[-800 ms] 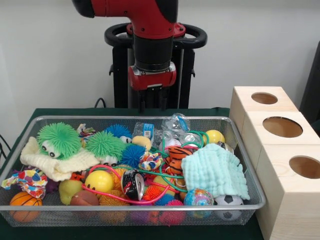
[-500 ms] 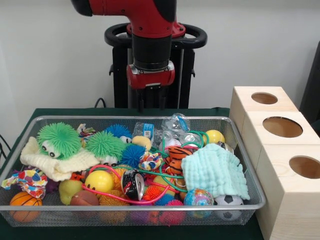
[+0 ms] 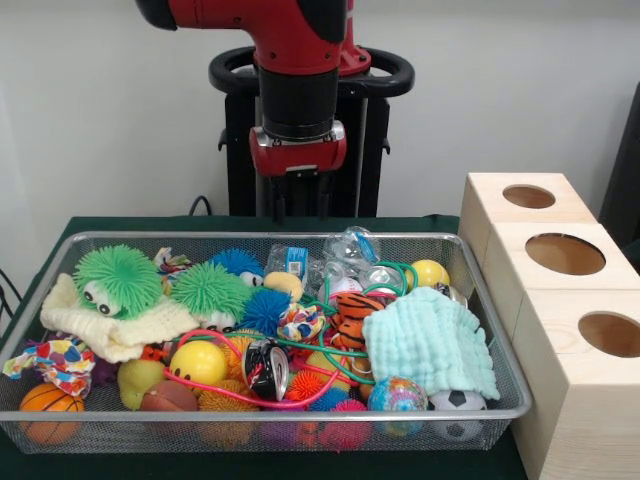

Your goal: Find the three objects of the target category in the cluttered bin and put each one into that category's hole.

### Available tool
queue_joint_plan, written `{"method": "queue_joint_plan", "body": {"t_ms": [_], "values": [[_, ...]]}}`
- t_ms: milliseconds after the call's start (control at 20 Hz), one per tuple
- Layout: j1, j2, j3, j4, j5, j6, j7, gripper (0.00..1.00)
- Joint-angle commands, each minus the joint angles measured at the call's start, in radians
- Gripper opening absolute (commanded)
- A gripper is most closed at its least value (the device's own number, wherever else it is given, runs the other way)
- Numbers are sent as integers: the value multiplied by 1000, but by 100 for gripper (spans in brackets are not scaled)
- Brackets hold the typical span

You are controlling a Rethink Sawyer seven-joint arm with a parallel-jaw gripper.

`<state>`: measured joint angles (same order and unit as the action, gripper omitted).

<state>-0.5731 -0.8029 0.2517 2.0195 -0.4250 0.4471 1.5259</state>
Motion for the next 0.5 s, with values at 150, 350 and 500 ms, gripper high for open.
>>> {"method": "queue_joint_plan", "body": {"t_ms": [150,350,500], "values": [[22,52,-50,-27,101,-94,251,100],[63,103,-79,-116,146,-78,268,100],[98,146,-104,-174,167,-100,270,100]]}}
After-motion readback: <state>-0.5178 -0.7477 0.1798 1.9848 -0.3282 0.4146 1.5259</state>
